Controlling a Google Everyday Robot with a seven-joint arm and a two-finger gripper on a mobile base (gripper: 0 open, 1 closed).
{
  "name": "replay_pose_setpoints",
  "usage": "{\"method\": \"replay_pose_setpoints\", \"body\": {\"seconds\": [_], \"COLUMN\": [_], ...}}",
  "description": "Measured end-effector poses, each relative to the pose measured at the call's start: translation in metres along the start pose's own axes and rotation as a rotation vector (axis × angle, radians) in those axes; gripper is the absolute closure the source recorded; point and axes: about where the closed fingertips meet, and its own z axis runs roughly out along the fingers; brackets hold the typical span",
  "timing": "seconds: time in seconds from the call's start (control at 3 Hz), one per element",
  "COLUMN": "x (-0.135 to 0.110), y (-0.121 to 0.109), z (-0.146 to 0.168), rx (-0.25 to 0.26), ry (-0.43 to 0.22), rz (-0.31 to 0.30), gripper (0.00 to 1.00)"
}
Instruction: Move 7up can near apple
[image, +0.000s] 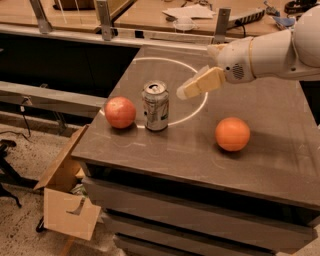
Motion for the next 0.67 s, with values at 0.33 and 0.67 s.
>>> {"method": "replay_pose_setpoints", "body": {"seconds": [0.33, 0.67], "x": [0.0150, 0.0191], "y": [-0.0324, -0.0372], "z": [-0.0341, -0.0390], "rx": [0.116, 0.132], "ry": [0.045, 0.054], "rz": [0.043, 0.053], "gripper": [0.00, 0.00]}}
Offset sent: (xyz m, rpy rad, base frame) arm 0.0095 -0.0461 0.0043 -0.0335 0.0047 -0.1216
